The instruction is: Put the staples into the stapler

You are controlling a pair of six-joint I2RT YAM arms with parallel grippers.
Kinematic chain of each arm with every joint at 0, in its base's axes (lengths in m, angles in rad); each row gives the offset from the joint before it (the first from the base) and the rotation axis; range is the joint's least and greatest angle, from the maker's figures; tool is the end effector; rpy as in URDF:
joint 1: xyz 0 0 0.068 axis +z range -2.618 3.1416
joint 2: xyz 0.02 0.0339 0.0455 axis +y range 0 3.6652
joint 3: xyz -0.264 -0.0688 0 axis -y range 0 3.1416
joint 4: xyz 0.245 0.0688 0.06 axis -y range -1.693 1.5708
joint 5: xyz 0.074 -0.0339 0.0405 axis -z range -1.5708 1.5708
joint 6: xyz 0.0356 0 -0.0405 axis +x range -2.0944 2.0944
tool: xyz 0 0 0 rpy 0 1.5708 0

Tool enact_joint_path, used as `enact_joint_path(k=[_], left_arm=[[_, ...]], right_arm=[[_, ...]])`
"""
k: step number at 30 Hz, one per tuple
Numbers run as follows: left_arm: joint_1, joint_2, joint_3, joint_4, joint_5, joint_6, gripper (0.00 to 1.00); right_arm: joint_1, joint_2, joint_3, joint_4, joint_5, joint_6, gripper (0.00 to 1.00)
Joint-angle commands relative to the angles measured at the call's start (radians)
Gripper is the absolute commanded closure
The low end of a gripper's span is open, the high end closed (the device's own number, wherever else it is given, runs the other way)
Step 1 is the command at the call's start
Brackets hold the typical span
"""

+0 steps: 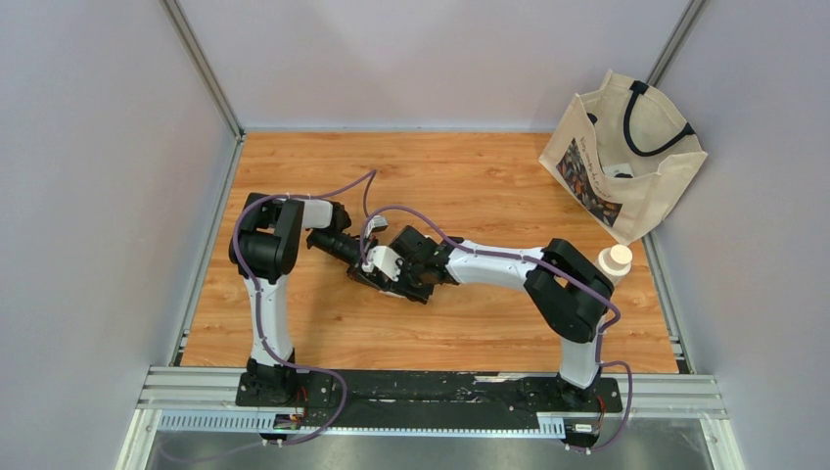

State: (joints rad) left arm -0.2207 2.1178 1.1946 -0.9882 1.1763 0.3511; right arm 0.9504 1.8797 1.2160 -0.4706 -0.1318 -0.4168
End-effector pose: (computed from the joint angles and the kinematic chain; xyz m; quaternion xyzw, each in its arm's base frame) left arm 0.3086 -0.1029 0.0971 -0.1410 -0.8132 0.5548 0.1051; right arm 0.2150 0.3090 0.1623 -0.6263 0.7463 0.1190 0.1915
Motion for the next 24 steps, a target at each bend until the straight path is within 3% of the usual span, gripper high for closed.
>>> enact_joint_path(k=[1,5,10,24], left_arm=[[0.004,-0.007,0.022,-0.041,0.009,0.048,0.94],[0.004,0.008,0.029,-0.069,0.014,0.075,0.94],[0.003,0.031,0.043,-0.112,0.028,0.120,0.95],[0.003,0.031,0.046,-0.107,0.045,0.120,0.96]], right_arm=[[-0.016,-0.048,-0.015,0.027,0.021,-0.020,0.56],[-0.021,-0.079,-0.023,0.041,-0.032,-0.030,0.38],[-0.021,-0.083,-0.016,0.061,-0.043,-0.039,0.29],[-0.021,-0.008,0.086,0.024,-0.132,-0.034,0.26]])
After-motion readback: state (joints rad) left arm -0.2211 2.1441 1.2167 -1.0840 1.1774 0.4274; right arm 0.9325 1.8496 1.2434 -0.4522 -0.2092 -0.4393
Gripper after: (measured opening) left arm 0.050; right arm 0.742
